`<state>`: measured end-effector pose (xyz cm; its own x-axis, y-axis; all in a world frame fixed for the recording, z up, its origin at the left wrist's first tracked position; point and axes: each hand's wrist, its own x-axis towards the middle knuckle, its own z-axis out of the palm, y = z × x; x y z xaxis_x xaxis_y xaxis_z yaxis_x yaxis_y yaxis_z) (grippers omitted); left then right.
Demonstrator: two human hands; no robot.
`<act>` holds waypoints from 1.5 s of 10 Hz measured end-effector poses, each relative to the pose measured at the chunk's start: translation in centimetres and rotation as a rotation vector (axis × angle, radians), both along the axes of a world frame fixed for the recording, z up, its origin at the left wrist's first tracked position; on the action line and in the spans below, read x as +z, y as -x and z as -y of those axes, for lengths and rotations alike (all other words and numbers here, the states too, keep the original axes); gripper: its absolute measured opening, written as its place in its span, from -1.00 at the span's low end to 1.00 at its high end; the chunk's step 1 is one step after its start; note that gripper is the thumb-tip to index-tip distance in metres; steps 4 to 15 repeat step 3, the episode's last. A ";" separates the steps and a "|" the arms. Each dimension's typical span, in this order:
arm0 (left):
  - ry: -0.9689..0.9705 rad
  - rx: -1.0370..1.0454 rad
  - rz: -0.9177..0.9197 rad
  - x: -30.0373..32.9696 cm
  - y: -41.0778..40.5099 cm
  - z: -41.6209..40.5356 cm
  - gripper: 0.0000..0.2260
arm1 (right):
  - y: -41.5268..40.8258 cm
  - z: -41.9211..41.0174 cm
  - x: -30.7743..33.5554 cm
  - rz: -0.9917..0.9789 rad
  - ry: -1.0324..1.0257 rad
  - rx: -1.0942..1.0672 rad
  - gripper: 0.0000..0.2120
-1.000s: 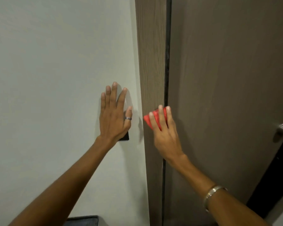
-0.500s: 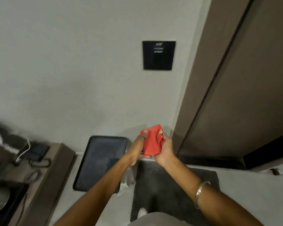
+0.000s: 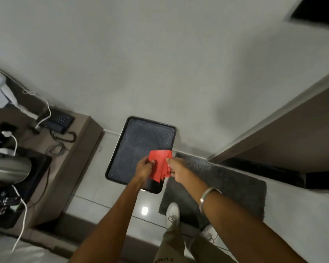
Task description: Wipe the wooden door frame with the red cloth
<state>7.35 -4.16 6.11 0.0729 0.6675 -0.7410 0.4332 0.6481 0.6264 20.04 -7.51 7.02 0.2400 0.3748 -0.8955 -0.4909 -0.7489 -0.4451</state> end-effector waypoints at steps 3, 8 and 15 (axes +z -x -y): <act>-0.454 -0.274 -0.240 -3.3 1.6 -0.6 -0.50 | 1.5 -0.9 -1.4 0.591 -0.098 0.399 -0.56; -0.454 -0.274 -0.240 -3.3 1.6 -0.6 -0.50 | 1.5 -0.9 -1.4 0.591 -0.098 0.399 -0.56; -0.454 -0.274 -0.240 -3.3 1.6 -0.6 -0.50 | 1.5 -0.9 -1.4 0.591 -0.098 0.399 -0.56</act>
